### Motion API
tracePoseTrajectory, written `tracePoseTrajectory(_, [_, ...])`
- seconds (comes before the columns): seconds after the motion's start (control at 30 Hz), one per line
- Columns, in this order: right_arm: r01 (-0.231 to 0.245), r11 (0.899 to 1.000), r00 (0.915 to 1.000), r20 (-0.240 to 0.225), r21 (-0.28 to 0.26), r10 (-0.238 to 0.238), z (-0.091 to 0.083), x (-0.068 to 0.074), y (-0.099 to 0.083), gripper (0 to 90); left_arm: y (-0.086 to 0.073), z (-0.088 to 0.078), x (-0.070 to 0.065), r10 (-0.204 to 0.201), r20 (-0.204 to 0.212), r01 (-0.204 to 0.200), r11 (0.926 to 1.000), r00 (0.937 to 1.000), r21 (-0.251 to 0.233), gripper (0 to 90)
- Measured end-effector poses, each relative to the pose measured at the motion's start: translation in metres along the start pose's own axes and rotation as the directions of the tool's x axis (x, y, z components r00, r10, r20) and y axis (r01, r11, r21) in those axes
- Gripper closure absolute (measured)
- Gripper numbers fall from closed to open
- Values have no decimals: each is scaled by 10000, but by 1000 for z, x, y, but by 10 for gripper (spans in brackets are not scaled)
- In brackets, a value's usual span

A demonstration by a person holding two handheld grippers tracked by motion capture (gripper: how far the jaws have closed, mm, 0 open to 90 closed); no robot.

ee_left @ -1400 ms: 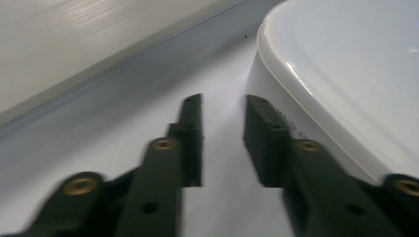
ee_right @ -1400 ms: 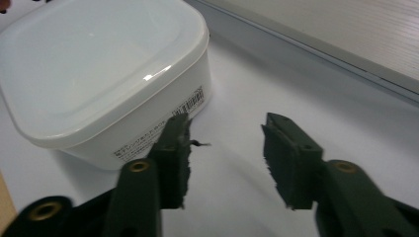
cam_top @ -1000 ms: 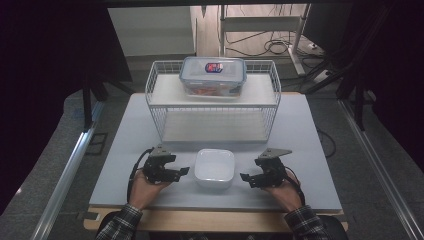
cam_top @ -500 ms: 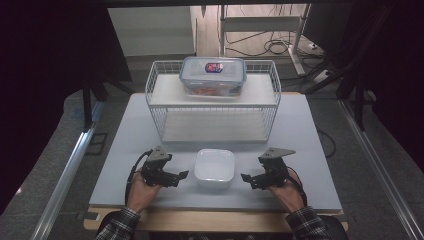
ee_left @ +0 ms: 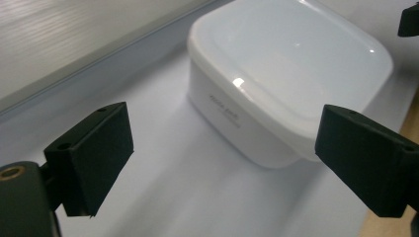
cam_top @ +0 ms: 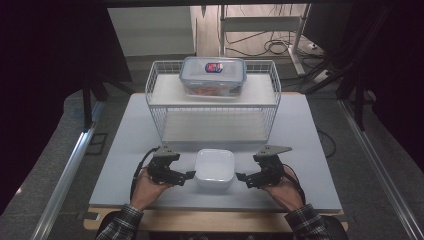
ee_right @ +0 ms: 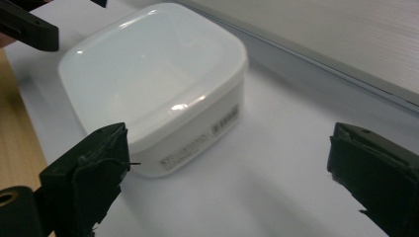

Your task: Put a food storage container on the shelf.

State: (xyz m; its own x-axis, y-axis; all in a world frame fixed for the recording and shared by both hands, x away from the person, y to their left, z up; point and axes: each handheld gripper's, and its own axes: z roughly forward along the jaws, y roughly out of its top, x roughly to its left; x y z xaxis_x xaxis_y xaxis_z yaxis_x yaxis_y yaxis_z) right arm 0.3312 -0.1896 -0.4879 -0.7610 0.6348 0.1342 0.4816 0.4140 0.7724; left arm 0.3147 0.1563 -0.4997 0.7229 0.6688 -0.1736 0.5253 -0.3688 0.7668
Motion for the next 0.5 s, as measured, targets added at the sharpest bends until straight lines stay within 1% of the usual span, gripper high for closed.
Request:
tracePoseTrajectory(0.13, [-48, 9998, 9998, -189, 191, 52, 3, 4, 5, 20, 6, 3, -3, 87, 202, -88, 9999, 9998, 64, 81])
tracePoseTrajectory(0.17, [-63, 9997, 9998, -205, 239, 68, 3, 4, 6, 22, 7, 3, -4, 131, 184, -133, 9999, 9997, 103, 91])
tracePoseTrajectory(0.27, [-154, 9993, 9997, -208, 330, 160, 3, 5, 9, 76, 12, 5, -5, 212, 45, -212, 9996, 9998, 168, 130])
tracePoseTrajectory(0.3, [-223, 9992, 9992, -316, 346, 234, 3, 6, 12, 124, 13, 5, -5, 178, 17, -179, 9997, 9998, 139, 161])
tracePoseTrajectory(0.33, [-223, 9992, 9992, -316, 346, 234, 3, 6, 12, 124, 15, 6, -4, 156, 33, -156, 9998, 9999, 103, 161])
tracePoseTrajectory(0.43, [-238, 9991, 9988, -408, 356, 253, 4, 7, 17, 189, 18, 7, 0, -7, 237, 7, 10000, 9997, 10, 192])
tracePoseTrajectory(0.5, [-341, 9987, 9974, -615, 374, 364, 5, 8, 21, 221, 19, 10, 2, -57, 285, 56, 10000, 9996, 31, 196])
